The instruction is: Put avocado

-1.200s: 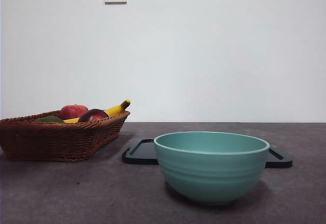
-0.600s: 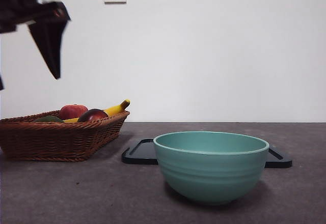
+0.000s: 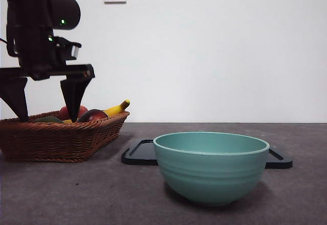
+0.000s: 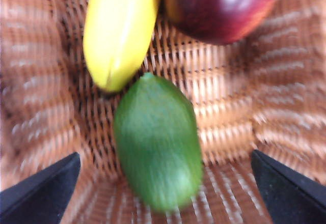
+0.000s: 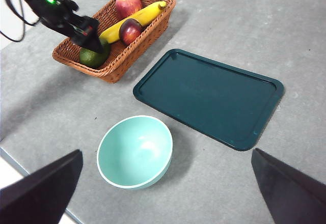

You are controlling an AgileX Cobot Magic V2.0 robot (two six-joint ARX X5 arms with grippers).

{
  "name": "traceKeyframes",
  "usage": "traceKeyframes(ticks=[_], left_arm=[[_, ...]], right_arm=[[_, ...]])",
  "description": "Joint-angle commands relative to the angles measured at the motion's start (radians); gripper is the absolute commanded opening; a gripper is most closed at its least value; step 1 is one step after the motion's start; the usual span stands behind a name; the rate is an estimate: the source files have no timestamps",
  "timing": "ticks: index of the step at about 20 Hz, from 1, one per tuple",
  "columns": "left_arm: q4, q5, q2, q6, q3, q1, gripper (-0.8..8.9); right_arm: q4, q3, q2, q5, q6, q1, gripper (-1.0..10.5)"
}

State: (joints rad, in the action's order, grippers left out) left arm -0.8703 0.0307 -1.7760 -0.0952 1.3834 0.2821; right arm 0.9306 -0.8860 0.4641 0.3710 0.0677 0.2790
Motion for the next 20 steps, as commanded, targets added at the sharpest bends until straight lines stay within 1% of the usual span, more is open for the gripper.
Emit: traceKeyframes(ticks=[1,7,8,9,10,16,17,20], left_arm=[[0.017,0.007,-0.05,0.008,0.02,0.002,7.46],[0.048,0.007,-0.113,0.009,0.02,-0.001,7.4],[0.055,0.007,-0.114,0.009,0.02,-0.002,6.95],[0.062,0.007,-0.114,0.009,0.02,-0.003,6.2],[0.066,0.006,-0.115,0.009,0.02,-0.006,5.79],[0.079,-0.004,-0.14,0.016,0.02,-0.035,5.77],[0.078,-0.004,-0.14,0.016,0.02,-0.042,5.44],[0.074,-0.005,-0.14,0.016,0.02,-0.054,3.81]], right_arm=[[-0.01,-0.017,0.003,0.002,-0.001,0.004,6.3],[-0.01,-0.017,0.003,0.002,-0.001,0.004,6.3],[-0.01,-0.017,0.003,0.002,-0.001,0.004,6.3],[-0.01,-0.017,0.003,0.002,-0.001,0.004,6.3],[-0.01,-0.017,0.003,0.002,-0.001,0.004,6.3],[-0.01,-0.017,0.003,0.002,-0.001,0.004,6.3],[-0.01,-0.017,0.003,0.002,-0.001,0.004,6.3],[-0.01,-0.017,0.003,0.002,-0.001,0.004,6.3]])
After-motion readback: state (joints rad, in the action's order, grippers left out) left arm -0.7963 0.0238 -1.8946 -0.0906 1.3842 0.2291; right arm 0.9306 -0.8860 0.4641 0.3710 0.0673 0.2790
